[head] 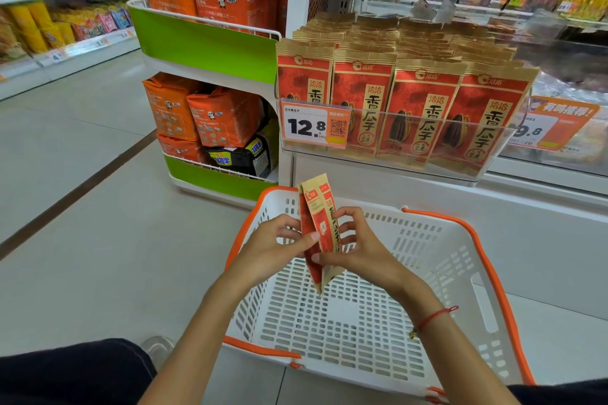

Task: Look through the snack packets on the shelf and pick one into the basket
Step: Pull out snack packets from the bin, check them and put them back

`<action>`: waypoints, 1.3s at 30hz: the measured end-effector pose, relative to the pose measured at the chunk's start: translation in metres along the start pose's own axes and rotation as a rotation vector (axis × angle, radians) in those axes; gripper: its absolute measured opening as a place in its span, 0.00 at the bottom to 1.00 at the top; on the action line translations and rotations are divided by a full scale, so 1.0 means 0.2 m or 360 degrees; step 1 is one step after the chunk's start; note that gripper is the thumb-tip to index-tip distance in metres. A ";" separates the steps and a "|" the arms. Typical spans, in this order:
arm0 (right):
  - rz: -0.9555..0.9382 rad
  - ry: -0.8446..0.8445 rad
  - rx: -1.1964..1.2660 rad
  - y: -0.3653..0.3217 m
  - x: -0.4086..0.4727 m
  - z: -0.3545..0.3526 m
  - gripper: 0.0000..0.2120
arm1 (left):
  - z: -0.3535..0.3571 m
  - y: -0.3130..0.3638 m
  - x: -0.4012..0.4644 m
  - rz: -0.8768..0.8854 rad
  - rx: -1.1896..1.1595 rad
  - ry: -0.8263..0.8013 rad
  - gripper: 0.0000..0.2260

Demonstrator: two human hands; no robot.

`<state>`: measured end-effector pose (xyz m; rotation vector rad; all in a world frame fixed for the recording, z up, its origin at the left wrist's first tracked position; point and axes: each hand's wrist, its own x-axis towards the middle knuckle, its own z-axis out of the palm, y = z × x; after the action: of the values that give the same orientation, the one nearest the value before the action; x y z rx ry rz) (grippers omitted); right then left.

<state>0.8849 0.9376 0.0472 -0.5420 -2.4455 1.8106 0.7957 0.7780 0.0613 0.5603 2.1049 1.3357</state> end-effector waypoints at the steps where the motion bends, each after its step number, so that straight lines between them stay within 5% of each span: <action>1: 0.0059 -0.0051 0.0118 -0.01 0.00 -0.01 0.29 | -0.01 0.01 -0.01 0.0000 -0.0074 -0.0037 0.12; 9: 0.0260 -0.0446 0.0691 -0.04 0.00 -0.02 0.23 | -0.05 -0.04 0.04 -0.0111 -0.0288 -0.0015 0.19; 12: 0.0268 -0.0478 0.0758 -0.06 0.00 -0.01 0.25 | -0.04 -0.05 0.04 -0.0101 -0.0366 -0.0110 0.18; 16: 0.0301 -0.0441 0.0784 -0.07 0.01 0.02 0.24 | -0.03 -0.06 0.05 -0.0122 -0.0608 0.0102 0.17; 22: 0.0186 -0.0253 0.0347 -0.14 0.03 0.07 0.19 | -0.03 -0.06 0.04 -0.0122 -0.0890 0.0337 0.12; 27: -0.0046 0.0335 0.0368 -0.17 0.06 0.06 0.08 | -0.05 -0.07 0.04 -0.0072 -0.0983 0.0589 0.13; 34: -0.0162 0.0366 0.0300 -0.24 0.05 0.03 0.11 | -0.06 0.01 0.05 0.0051 -0.1032 0.0673 0.09; 39: -0.0330 0.0406 -0.0120 -0.33 0.07 -0.01 0.19 | -0.08 0.10 0.05 0.0157 -0.1026 0.0657 0.12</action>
<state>0.8554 0.9276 0.1073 -0.4707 -2.3083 1.4782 0.7777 0.7819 0.0823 0.1168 1.7844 2.2043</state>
